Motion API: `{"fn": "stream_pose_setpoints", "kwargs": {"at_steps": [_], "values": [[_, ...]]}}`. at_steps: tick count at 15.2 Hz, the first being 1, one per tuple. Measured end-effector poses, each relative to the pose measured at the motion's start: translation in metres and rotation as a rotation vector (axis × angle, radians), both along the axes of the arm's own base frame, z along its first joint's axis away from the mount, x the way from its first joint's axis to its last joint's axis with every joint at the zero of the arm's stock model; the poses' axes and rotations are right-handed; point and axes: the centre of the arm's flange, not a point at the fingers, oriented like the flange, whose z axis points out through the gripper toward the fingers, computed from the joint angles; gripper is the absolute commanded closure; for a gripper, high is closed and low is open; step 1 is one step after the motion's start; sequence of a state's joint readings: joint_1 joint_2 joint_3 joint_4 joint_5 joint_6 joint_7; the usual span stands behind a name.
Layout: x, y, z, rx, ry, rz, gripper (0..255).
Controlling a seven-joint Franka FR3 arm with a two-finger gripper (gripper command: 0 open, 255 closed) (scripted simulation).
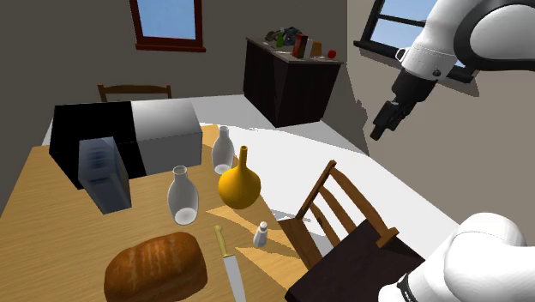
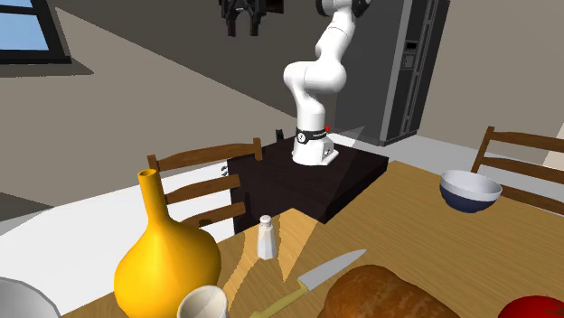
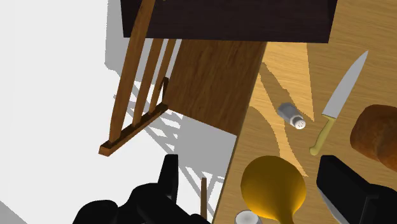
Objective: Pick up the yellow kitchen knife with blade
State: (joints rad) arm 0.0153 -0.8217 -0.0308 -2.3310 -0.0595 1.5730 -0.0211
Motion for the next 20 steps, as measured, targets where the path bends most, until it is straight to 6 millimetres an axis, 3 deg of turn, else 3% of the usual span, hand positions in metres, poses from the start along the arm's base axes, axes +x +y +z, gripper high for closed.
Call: {"fn": "stream_pose_setpoints", "kwargs": {"at_steps": [2, 9, 20], "values": [[0.002, 0.004, -0.004, 0.000, 0.002, -0.001, 0], [0.038, 0.053, -0.063, -0.004, 0.036, -0.010, 0], [0.092, 0.143, -0.173, -0.009, 0.092, -0.028, 0]]}}
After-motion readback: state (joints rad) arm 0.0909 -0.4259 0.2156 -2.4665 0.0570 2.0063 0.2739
